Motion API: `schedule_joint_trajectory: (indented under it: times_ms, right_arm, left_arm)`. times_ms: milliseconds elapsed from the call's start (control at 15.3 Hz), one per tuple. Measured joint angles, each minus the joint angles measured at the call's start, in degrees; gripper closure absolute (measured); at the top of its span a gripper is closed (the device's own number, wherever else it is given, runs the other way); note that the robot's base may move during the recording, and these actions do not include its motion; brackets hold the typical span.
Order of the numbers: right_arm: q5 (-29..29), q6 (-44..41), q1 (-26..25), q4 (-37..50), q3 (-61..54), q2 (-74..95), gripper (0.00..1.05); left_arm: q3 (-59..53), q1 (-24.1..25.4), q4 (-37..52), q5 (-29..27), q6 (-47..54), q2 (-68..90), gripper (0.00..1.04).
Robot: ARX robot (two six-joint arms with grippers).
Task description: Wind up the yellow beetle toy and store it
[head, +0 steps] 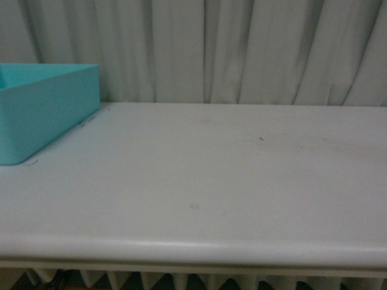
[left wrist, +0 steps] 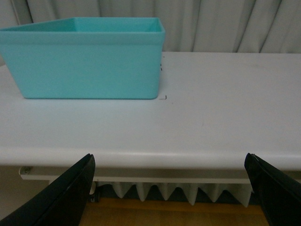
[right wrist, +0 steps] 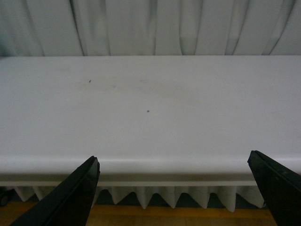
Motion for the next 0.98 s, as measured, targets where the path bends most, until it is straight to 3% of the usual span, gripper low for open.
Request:
schedule_joint_trajectory:
  times_ms: [980]
  right_arm:
    - [0.0, 0.0, 0.0, -0.2, 0.0, 0.0, 0.07]
  left_arm:
    - [0.0, 0.0, -0.2, 0.0, 0.0, 0.0, 0.07]
